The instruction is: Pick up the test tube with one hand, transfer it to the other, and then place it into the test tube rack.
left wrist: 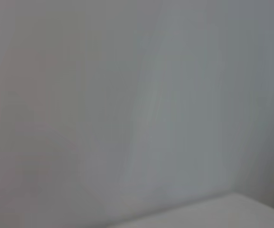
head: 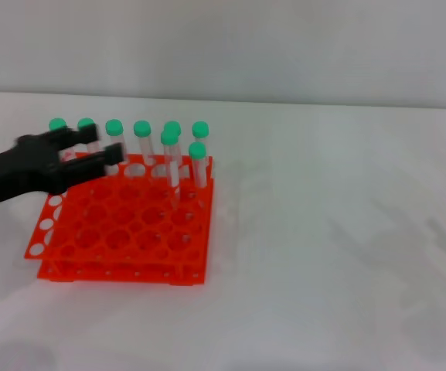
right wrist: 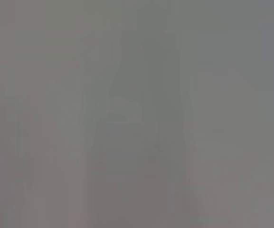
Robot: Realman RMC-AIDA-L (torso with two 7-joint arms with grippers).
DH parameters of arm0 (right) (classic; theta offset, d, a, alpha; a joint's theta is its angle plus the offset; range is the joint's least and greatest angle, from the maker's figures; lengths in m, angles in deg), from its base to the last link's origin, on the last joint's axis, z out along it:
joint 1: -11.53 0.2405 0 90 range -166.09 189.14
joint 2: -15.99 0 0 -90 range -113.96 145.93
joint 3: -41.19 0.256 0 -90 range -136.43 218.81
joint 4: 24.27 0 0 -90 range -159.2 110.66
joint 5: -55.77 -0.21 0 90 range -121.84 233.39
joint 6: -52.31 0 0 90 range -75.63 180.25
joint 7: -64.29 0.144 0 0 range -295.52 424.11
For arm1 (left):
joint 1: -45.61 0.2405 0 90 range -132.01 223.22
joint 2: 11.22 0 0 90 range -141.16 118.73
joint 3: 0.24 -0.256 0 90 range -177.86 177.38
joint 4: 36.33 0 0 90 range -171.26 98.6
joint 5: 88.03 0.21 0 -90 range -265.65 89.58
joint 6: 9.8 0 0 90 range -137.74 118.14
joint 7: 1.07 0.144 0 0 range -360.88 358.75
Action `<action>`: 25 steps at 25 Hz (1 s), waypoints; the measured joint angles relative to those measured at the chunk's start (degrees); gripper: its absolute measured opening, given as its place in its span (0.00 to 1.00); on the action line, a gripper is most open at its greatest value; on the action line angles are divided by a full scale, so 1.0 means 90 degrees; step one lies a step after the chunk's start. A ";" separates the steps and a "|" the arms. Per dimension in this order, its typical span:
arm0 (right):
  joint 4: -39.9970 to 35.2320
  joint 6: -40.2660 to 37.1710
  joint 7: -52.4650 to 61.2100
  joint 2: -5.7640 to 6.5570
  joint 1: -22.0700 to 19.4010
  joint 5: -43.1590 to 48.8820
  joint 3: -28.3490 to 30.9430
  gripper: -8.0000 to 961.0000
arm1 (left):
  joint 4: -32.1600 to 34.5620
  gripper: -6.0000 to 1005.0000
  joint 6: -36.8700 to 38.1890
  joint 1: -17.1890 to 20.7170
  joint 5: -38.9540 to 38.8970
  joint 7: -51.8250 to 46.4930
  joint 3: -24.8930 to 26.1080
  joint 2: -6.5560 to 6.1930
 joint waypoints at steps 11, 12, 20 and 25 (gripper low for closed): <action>-0.0010 0.0133 -0.0345 0.0043 -0.0621 -0.0063 0.0776 0.86 | 0.1875 0.74 0.0199 0.1853 -0.2498 0.2367 0.0010 0.0026; -0.0008 0.0126 -0.0354 0.0047 -0.0648 -0.0063 0.0860 0.86 | 0.2065 0.74 0.0198 0.1940 -0.2605 0.2582 0.0016 0.0028; -0.0061 0.0092 -0.0611 0.0062 -0.0762 -0.0062 0.1767 0.86 | 0.3643 0.73 0.0265 0.2372 -0.2977 0.4408 0.0093 0.0039; -0.0117 0.0082 -0.1007 0.0124 -0.0844 -0.0060 0.1905 0.86 | 0.4608 0.73 0.0125 0.2587 -0.3229 0.5461 0.0093 0.0054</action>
